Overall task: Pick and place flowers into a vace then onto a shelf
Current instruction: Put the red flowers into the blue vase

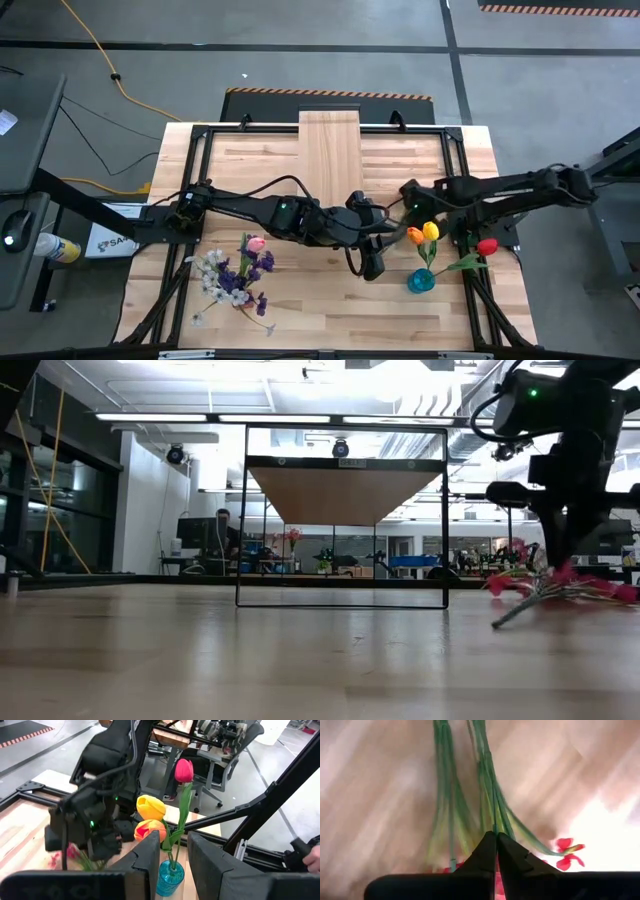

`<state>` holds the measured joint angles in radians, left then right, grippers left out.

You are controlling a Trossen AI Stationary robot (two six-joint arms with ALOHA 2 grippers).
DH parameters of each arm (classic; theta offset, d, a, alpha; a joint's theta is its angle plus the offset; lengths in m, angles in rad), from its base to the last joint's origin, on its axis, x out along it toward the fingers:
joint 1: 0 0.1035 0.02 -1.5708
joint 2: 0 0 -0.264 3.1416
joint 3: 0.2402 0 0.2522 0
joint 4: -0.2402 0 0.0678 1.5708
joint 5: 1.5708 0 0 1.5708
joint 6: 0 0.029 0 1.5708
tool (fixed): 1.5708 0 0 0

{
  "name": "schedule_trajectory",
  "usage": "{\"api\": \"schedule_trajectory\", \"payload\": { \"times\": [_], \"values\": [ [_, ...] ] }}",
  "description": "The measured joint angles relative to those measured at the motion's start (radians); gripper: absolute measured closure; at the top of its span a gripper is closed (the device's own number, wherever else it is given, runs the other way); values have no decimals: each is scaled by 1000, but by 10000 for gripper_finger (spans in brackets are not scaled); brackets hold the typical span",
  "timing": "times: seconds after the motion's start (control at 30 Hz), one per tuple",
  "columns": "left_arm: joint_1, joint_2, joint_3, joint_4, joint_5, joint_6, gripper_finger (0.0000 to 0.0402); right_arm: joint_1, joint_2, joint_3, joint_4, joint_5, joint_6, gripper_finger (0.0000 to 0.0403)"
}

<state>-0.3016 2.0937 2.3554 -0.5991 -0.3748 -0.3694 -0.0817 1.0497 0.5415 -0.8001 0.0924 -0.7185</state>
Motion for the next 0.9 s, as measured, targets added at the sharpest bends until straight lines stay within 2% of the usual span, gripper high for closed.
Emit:
{"api": "schedule_trajectory", "payload": {
  "times": [0.37,0.63,0.9],
  "values": [
    [0,0,0,5,0,-1,268,-118,-131,0,-107,121,-79,402],
    [0,0,0,6,0,-25,268,-156,-193,0,-121,219,-101,403],
    [0,0,0,6,0,-27,268,-163,-234,0,-96,335,-196,403]
  ]
}}
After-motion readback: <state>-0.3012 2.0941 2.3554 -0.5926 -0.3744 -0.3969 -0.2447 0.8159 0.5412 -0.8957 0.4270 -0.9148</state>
